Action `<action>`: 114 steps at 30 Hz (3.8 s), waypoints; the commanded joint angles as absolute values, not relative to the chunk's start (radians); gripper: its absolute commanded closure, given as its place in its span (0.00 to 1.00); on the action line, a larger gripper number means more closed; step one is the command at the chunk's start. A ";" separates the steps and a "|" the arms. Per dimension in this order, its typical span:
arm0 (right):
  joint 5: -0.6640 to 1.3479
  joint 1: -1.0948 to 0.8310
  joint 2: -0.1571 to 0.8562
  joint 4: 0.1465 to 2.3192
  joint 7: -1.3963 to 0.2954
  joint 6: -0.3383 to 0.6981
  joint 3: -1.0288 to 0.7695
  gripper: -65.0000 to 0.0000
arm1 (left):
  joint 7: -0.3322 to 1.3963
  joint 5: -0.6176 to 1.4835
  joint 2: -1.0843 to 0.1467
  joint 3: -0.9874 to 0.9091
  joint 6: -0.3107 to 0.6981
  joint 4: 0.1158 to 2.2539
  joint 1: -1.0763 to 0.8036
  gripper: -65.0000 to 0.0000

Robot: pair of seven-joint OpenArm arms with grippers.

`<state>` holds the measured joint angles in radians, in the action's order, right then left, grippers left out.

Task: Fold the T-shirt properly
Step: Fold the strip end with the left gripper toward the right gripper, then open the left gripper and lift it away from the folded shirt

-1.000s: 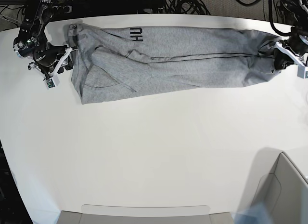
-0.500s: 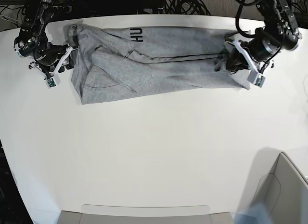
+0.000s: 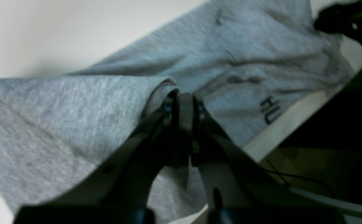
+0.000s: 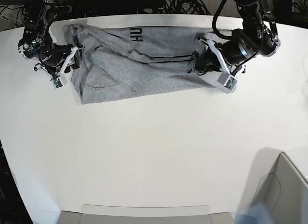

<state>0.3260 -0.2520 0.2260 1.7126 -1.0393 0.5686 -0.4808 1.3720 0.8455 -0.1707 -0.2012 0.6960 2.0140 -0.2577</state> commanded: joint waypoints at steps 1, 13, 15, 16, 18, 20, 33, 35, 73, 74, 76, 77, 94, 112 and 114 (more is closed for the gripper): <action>0.337 -0.242 0.237 1.727 -1.023 0.572 -0.478 0.68 | 1.354 0.868 -0.173 -0.189 0.698 2.031 -0.251 1.00; 0.337 -0.229 0.237 1.727 -1.023 0.570 -0.467 0.68 | 1.268 0.866 -0.176 -0.051 0.598 1.994 -0.249 1.00; 0.337 -0.229 0.237 1.727 -1.023 0.570 -0.467 0.68 | 1.268 0.866 -0.177 -0.042 0.598 1.975 -0.248 1.00; 0.337 -0.229 0.237 1.727 -1.023 0.570 -0.467 0.68 | 1.271 0.866 -0.179 -0.042 0.598 1.966 -0.248 1.00; 0.337 -0.231 0.237 1.727 -1.023 0.570 -0.467 0.68 | 1.267 0.866 -0.180 -0.048 0.596 1.960 -0.248 0.91; 0.337 -0.232 0.237 1.727 -1.023 0.570 -0.467 0.68 | 1.260 0.866 -0.180 -0.056 0.591 1.962 -0.249 0.73; 0.337 -0.236 0.237 1.727 -1.024 0.570 -0.473 0.68 | 1.253 0.865 -0.183 -0.143 0.555 1.948 -0.257 0.79; 0.337 -0.237 0.237 1.727 -1.024 0.570 -0.473 0.68 | 1.253 0.839 -0.193 -0.202 0.555 1.926 -0.259 0.84; 0.337 -0.239 0.246 1.727 -1.024 0.570 -0.475 0.68 | 1.241 0.430 -0.016 0.142 0.555 1.748 0.041 1.00; 0.337 -0.239 0.248 1.727 -1.024 0.570 -0.475 0.68 | 1.241 0.432 -0.016 0.142 0.555 1.748 0.058 1.00; 0.337 -0.239 0.248 1.727 -1.023 0.570 -0.475 0.68 | 1.241 0.432 -0.016 0.140 0.556 1.748 0.087 0.98; 0.337 -0.239 0.248 1.727 -1.023 0.570 -0.475 0.68 | 1.241 0.433 -0.016 0.140 0.558 1.748 0.099 0.96; 0.337 -0.229 0.240 1.727 -1.023 0.573 -0.466 0.68 | 0.898 0.567 0.013 0.016 0.555 1.626 0.535 0.91; 0.337 -0.229 0.239 1.727 -1.023 0.573 -0.466 0.68 | 0.687 -0.564 0.056 0.504 0.111 1.362 0.941 0.97; 0.337 -0.222 0.239 1.727 -1.023 0.573 -0.466 0.68 | 0.674 -0.564 0.081 0.466 0.061 1.386 0.972 0.97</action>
<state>0.3225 -0.2344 0.2264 1.7119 -1.0397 0.5686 -0.4606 0.7052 -0.5480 0.0708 0.4767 0.0814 1.3586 0.9169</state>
